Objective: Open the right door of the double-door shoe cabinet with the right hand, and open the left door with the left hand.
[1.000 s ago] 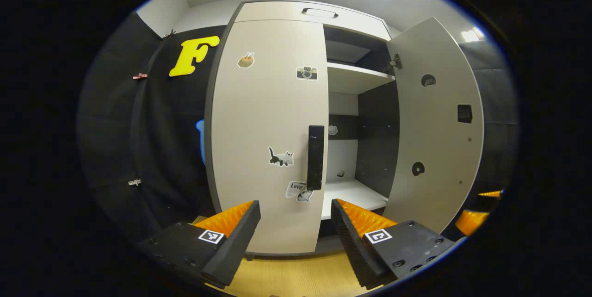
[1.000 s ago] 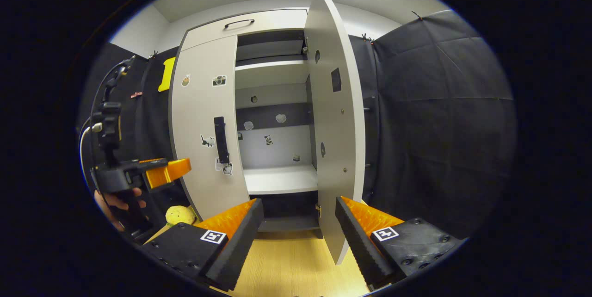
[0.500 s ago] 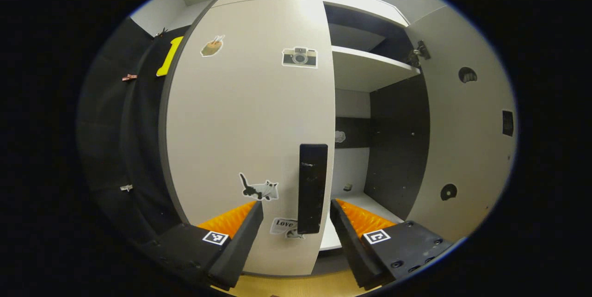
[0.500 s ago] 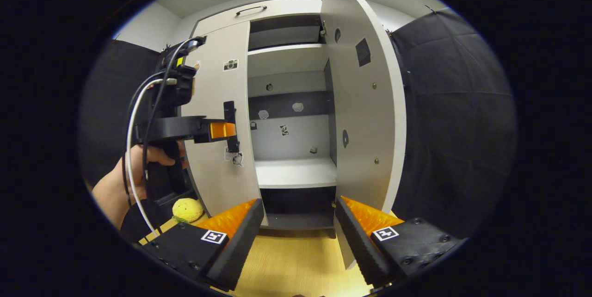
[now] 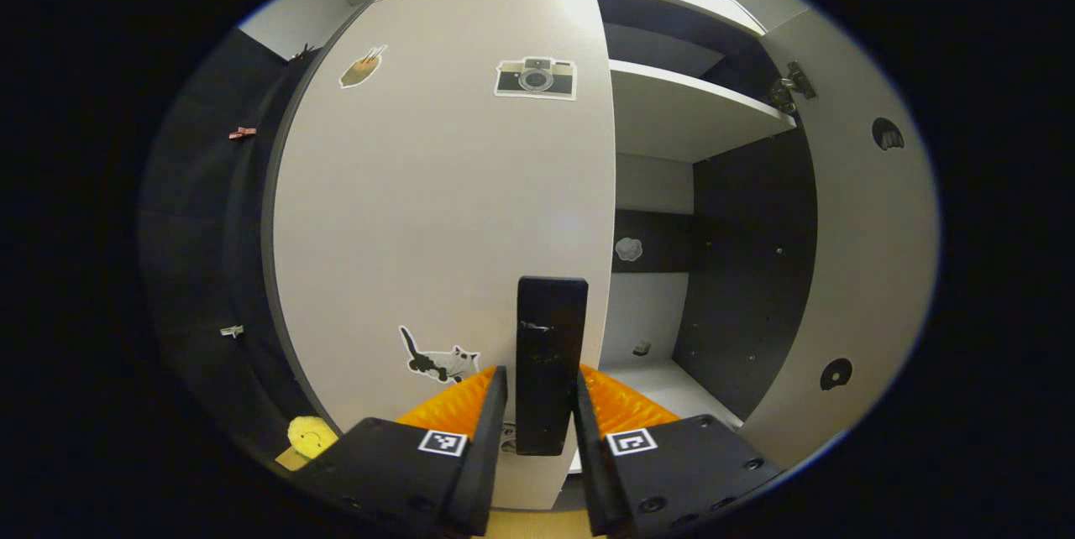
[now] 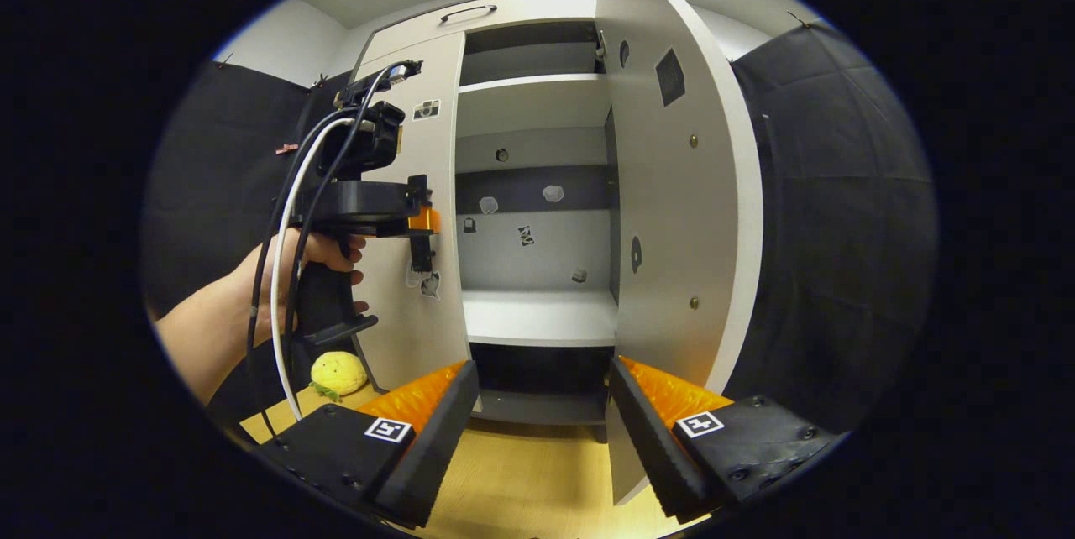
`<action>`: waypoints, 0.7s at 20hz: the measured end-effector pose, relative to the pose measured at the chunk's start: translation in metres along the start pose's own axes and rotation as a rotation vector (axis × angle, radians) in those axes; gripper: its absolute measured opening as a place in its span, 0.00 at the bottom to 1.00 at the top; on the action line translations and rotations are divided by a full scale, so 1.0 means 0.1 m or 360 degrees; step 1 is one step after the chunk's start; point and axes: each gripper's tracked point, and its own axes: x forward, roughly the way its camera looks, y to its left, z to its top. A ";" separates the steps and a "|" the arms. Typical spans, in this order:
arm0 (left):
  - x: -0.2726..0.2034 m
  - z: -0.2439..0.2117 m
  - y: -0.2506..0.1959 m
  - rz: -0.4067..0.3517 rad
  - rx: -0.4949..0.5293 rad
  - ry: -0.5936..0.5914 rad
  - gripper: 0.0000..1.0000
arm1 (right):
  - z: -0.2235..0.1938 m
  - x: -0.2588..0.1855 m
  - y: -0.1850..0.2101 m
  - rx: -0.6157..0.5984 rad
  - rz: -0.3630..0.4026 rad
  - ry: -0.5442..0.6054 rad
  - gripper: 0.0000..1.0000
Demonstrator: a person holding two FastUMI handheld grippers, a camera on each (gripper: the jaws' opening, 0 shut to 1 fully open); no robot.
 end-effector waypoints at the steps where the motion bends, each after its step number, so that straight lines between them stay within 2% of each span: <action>1: 0.00 0.00 0.00 0.0010 0.0004 -0.0004 0.39 | -0.04 0.01 -0.01 0.0020 0.0008 0.0021 0.98; 5: 0.00 -0.03 0.00 -0.0007 0.0025 -0.0004 0.33 | -0.13 0.01 -0.01 0.0057 0.0025 0.0086 0.99; 8: -0.02 -0.04 0.00 -0.0050 0.0034 0.0016 0.21 | -0.16 0.01 0.00 0.0065 0.0031 0.0105 0.98; 10: -0.06 -0.03 0.00 -0.0060 0.0002 0.0000 0.17 | -0.18 0.00 0.03 0.0063 0.0043 0.0117 0.98; 14: -0.17 0.02 0.03 -0.0115 -0.0052 -0.0013 0.17 | -0.20 0.10 0.06 0.0055 0.0055 0.0132 0.99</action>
